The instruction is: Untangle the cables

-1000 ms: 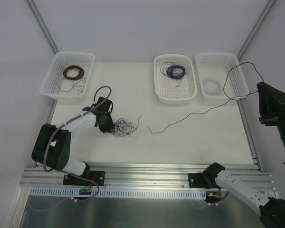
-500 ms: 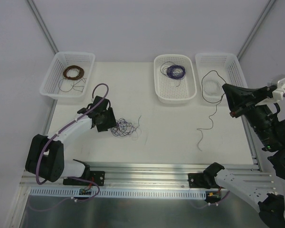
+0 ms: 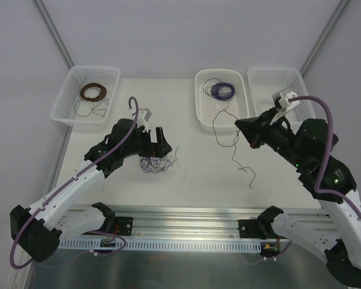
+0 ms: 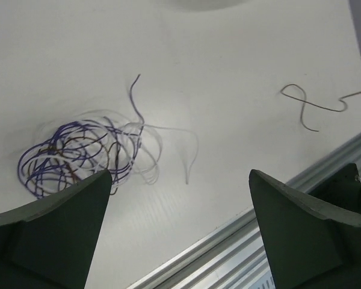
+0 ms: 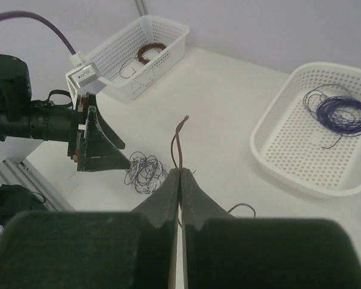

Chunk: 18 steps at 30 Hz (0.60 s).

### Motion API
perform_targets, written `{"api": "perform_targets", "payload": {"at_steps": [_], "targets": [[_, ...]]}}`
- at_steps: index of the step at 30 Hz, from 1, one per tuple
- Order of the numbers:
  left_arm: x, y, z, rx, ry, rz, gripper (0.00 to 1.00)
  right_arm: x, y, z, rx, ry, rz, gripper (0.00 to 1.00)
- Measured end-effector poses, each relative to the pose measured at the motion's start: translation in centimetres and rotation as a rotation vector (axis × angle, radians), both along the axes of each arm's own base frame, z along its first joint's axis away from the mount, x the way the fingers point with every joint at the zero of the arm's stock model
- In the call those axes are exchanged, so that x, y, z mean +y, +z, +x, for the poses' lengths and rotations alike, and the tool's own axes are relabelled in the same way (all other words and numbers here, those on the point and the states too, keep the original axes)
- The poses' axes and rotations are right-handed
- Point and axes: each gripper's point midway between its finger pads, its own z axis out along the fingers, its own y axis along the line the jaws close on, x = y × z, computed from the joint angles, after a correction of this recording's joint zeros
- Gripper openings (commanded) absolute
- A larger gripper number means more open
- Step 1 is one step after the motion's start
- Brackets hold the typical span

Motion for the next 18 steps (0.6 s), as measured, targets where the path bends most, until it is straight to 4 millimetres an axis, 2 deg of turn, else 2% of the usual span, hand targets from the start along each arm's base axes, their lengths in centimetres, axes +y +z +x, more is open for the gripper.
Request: {"api": "perform_targets", "payload": {"at_steps": [4, 9, 12, 18], "targets": [[-3.3, 2.1, -1.3, -0.088, -0.122, -0.06, 0.99, 1.9, -1.9, 0.8, 0.078, 0.036, 0.029, 0.01], [-7.4, 3.4, -2.7, -0.198, -0.256, -0.108, 0.99, 3.6, -2.3, 1.2, 0.13, 0.075, 0.106, 0.01], [-10.0, 2.8, -3.2, -0.231, -0.312, -0.132, 0.99, 4.3, -1.9, 1.2, 0.139, 0.094, 0.162, 0.01], [-13.2, 0.2, -2.7, -0.231, -0.302, -0.178, 0.99, 5.2, -0.9, 1.4, 0.149, 0.114, 0.267, 0.01]]}}
